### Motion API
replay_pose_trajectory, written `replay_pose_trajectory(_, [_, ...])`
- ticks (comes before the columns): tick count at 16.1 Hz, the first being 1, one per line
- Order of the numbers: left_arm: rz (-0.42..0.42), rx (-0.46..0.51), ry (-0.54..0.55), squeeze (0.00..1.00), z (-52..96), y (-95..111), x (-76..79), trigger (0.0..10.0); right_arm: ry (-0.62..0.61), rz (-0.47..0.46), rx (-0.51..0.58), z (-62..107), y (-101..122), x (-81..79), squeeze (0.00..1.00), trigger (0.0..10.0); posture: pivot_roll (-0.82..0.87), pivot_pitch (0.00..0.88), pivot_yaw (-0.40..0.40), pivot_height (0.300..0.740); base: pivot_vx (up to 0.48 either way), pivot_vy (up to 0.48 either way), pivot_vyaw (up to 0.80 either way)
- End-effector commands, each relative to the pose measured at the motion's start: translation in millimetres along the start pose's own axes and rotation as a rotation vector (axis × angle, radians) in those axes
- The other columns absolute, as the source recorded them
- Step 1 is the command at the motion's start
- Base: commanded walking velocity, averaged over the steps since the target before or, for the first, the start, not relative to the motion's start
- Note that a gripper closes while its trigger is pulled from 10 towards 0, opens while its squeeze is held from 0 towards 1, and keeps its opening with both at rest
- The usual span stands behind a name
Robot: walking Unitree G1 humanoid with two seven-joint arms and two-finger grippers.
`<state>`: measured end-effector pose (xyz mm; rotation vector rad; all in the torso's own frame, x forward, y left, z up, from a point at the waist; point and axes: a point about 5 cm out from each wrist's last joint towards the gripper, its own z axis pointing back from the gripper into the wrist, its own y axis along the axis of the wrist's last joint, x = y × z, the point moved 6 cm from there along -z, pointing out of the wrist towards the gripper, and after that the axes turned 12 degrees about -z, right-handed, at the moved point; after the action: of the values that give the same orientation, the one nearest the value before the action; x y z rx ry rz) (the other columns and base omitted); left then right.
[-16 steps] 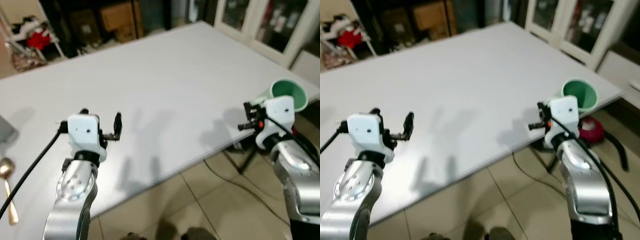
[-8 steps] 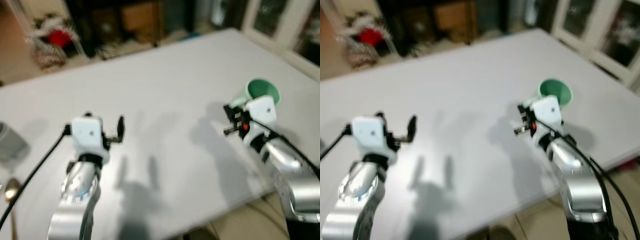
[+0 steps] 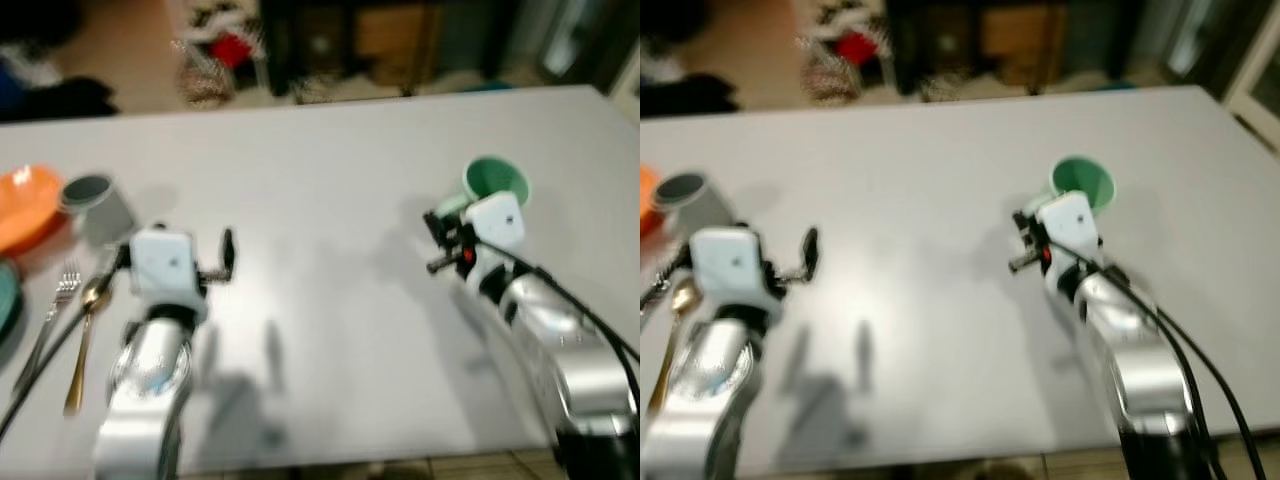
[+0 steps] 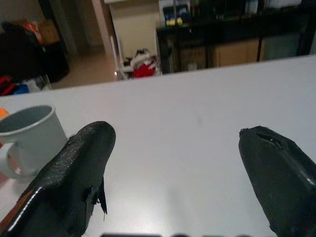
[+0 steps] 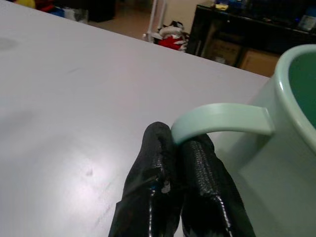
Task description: Setting the table
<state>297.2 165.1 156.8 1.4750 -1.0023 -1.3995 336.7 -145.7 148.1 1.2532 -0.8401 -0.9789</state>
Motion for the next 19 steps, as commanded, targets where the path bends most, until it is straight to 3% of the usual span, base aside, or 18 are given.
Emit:
replay_pose_trajectory(1, [-0.014,0.010,0.009,0.00,-6.7,4.7,-4.8,10.0,0.022,-0.011,0.013,0.9,2.7,-2.7,0.00,10.0,-0.16,0.074,0.058,0.740,0.000,0.000,0.00])
replay_pose_trajectory(6, [-0.081,0.030,-0.063,0.00,-15.6,4.3,-0.9,10.0,0.002,-0.011,0.005,-1.5,1.3,1.2,0.00,10.0,-0.16,0.056,0.064,0.740,0.000,0.000,0.00])
replay_pose_trajectory(10, [-0.108,0.045,-0.094,0.00,-24.9,4.2,-1.3,10.0,-0.109,-0.166,0.047,-1.0,-5.4,12.5,0.00,10.0,-0.16,0.051,0.064,0.740,0.000,0.000,0.00])
replay_pose_trajectory(14, [-0.060,0.019,-0.057,0.00,-15.4,-1.0,-0.5,10.0,-0.033,-0.265,0.033,10.0,-11.1,-9.9,0.00,10.0,-0.18,0.046,0.048,0.740,0.000,0.000,0.00])
replay_pose_trajectory(18, [-0.033,0.023,-0.060,0.00,-8.1,-2.0,2.3,10.0,-0.028,-0.215,0.034,5.7,-12.7,-9.2,0.00,10.0,-0.17,0.046,0.046,0.740,0.000,0.000,0.00])
replay_pose_trajectory(19, [-0.069,0.019,-0.066,0.00,-7.8,-3.7,1.9,10.0,-0.042,-0.189,0.026,2.0,-14.4,-5.4,0.00,10.0,-0.17,0.040,0.055,0.740,0.000,0.000,0.00])
